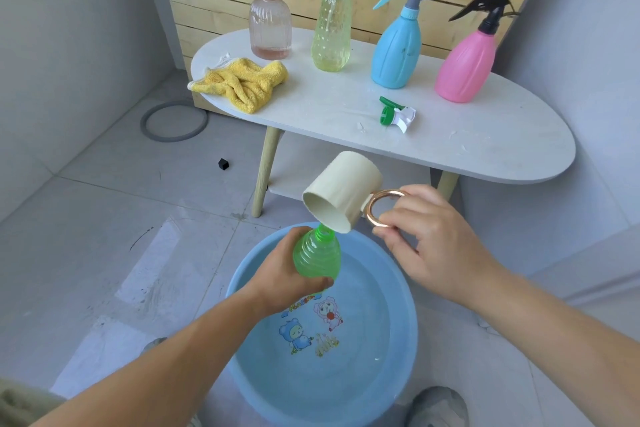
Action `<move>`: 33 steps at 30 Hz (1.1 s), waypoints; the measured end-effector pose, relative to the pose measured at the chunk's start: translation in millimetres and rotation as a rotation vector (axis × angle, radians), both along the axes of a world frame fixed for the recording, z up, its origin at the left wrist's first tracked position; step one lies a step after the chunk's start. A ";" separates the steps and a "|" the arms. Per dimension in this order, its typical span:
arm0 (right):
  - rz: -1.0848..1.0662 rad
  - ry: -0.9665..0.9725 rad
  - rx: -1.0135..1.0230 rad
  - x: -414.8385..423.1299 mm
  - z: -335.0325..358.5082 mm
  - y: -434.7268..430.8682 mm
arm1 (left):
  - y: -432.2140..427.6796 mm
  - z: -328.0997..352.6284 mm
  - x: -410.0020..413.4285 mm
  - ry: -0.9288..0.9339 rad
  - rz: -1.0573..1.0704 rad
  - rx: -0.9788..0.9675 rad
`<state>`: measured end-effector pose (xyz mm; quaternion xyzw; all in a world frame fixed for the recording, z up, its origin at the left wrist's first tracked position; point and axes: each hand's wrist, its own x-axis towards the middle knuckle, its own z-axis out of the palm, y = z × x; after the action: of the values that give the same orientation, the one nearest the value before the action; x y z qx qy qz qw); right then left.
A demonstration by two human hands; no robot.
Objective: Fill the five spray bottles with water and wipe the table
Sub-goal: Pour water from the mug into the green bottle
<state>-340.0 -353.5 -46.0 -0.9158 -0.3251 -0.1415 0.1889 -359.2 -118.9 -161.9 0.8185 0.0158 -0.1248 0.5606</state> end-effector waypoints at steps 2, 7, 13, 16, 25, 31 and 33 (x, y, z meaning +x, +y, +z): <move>-0.151 0.180 0.169 -3.1 -4.0 4.8 | 2.2 -4.8 0.2 0.004 0.004 -0.002; -0.473 0.618 0.410 4.1 -38.0 11.1 | 7.6 -16.1 -5.0 0.045 0.022 0.005; -0.606 0.950 0.478 16.1 -121.3 7.7 | 14.3 -33.6 -9.7 0.109 0.036 0.014; -0.630 1.030 0.424 14.0 -154.7 10.5 | 16.5 -40.4 -11.8 0.119 0.051 0.024; -0.509 0.927 0.014 9.7 -200.8 8.0 | 16.8 -63.5 -15.9 0.176 0.034 0.044; -0.395 0.910 -0.145 10.8 -203.2 6.8 | 17.5 -72.0 -15.0 0.202 0.034 0.034; -0.387 0.910 -0.144 11.9 -205.5 7.1 | 17.1 -72.3 -14.2 0.203 0.042 0.025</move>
<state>-328.1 -346.5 -251.6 -0.9389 -0.0429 0.2627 0.2181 -373.4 -101.9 -234.2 0.8081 0.0911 -0.1951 0.5483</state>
